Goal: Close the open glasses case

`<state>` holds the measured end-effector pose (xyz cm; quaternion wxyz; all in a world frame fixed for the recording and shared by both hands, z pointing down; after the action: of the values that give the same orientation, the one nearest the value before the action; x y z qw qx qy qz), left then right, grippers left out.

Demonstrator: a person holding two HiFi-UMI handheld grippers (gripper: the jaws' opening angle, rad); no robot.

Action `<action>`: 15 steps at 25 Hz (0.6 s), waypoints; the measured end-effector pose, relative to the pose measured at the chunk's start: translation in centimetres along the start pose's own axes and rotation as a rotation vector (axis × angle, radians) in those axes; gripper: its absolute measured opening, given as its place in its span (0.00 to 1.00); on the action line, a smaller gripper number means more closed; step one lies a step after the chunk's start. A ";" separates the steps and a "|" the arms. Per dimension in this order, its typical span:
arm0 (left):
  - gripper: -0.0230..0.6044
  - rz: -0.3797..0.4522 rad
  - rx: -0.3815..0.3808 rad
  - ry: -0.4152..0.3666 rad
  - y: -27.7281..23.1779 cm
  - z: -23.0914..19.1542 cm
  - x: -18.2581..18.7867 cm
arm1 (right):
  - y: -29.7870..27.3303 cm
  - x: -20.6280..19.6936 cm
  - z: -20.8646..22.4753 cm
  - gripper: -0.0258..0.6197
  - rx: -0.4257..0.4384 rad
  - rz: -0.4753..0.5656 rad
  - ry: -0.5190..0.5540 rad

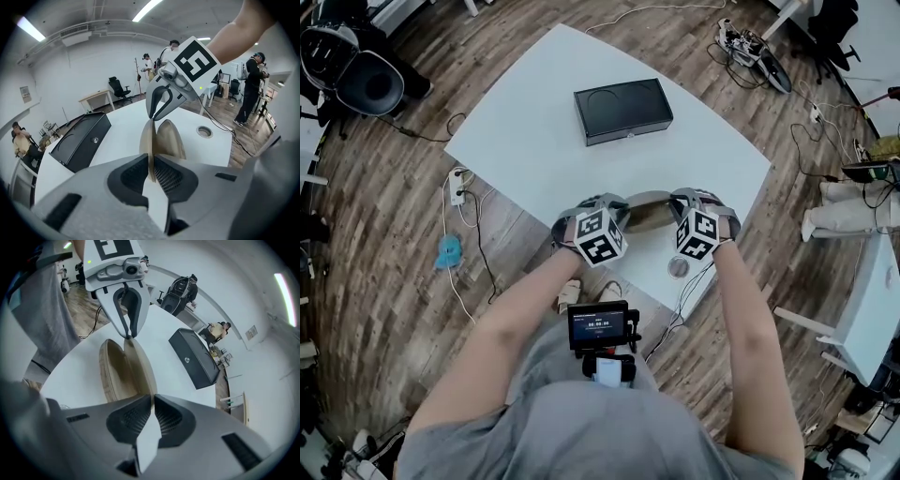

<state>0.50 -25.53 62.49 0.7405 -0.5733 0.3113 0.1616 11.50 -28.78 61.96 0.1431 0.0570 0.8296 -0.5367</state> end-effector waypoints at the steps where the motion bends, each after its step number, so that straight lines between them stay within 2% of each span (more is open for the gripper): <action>1: 0.12 0.002 -0.001 -0.024 0.1 0.4 0.1 | 0.3 -0.1 -0.3 0.11 -0.017 0.003 0.007; 6: 0.12 0.009 0.007 -0.132 0.6 2.0 0.7 | 1.6 -0.8 -1.9 0.11 -0.112 0.003 0.017; 15: 0.11 0.012 0.024 -0.225 1.3 4.3 1.0 | 3.4 -1.7 -4.7 0.11 -0.214 -0.001 -0.023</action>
<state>1.68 -21.15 61.48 0.7765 -0.5407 0.2318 0.2257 13.09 -23.04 61.30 0.1577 0.0347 0.8804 -0.4459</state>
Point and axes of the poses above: the fingertips, and each gripper's own axes: y backward along the fingers, z to its right, x out of its top, the point moved 3 cm from there along y, backward along the fingers, and after that the axes turned 5 degrees about -y, right-handed, at the moved point
